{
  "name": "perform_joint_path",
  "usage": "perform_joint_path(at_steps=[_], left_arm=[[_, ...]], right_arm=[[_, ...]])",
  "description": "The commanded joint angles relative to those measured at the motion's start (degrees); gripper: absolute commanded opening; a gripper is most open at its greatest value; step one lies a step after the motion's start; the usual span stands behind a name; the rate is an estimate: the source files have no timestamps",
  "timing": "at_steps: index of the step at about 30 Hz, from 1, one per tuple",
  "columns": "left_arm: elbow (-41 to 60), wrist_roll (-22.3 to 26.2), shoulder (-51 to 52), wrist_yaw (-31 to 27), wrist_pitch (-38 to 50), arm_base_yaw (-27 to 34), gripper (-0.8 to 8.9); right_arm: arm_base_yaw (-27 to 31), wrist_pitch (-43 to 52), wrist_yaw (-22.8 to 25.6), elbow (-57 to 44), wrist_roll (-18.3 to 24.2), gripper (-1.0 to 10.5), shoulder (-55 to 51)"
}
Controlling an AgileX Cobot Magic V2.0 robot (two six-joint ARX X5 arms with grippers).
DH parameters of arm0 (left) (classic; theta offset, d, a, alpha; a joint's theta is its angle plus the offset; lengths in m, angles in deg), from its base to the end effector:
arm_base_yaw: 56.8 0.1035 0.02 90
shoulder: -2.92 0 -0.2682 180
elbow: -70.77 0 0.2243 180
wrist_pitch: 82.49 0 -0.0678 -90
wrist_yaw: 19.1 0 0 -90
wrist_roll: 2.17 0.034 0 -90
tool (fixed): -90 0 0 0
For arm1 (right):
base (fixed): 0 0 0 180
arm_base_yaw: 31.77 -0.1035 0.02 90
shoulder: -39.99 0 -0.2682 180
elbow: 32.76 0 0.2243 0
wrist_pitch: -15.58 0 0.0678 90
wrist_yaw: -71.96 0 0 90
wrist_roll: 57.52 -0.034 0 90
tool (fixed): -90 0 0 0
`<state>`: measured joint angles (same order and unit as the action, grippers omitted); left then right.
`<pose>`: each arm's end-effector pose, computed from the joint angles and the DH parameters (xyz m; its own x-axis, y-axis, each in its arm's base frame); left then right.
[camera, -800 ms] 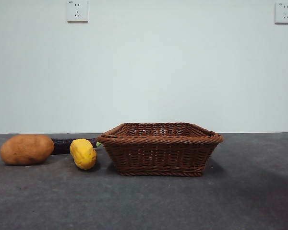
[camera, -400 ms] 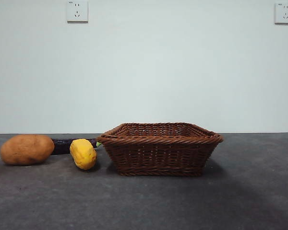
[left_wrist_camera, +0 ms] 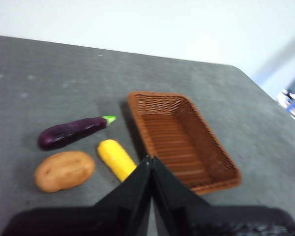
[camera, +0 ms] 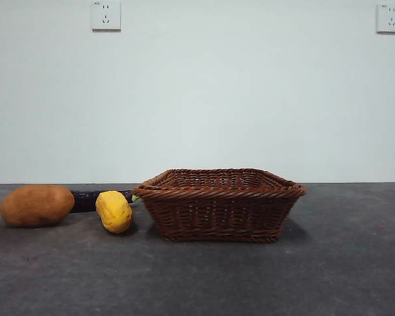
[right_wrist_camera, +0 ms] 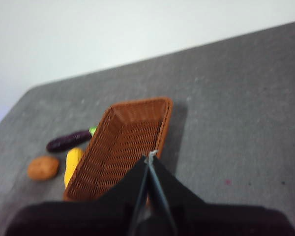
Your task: Help me put the vegetables on the table into the basket
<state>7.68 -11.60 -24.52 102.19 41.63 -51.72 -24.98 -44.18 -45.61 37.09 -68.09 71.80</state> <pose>0.0565 -0.0127 0.3243 0.8447 -0.4463 -0.2955 0.3478 0.8772 -0.3309 0.0612 0.0086 0.3468 0.8725 0.3622 -0.3280 -0.2493 0.9072 0.3388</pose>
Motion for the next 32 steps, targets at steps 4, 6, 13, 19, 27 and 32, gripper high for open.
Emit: perform_joint_path(at_steps=[4,6,13,19,27,32], left_arm=[[-8.00,6.03,-3.61,0.87,-6.38,-2.84,-0.06],[-9.70,6.78,-4.26,0.87,-7.74,-3.85,-0.06],[-11.56,8.11,-5.40,0.90,-10.88,-6.43,-0.06],[-11.58,8.22,-6.23,0.87,-11.82,-6.95,-0.04],[-11.96,7.93,-6.58,0.87,-11.39,-6.95,4.91],[-12.17,7.91,-7.02,0.90,-11.30,-6.95,6.29]], right_arm=[[-0.09,-8.63,-5.07,8.57,5.29,-0.1,3.96],[-0.09,-11.50,-6.19,10.71,6.60,-0.1,4.87],[-0.09,-18.84,-6.34,14.05,9.81,-0.1,5.81],[-0.09,-19.50,-8.46,14.05,10.78,0.0,5.95],[-0.09,-18.84,-9.29,14.05,10.36,4.9,6.58],[-0.09,-19.15,-10.23,14.05,9.35,5.8,7.39]])
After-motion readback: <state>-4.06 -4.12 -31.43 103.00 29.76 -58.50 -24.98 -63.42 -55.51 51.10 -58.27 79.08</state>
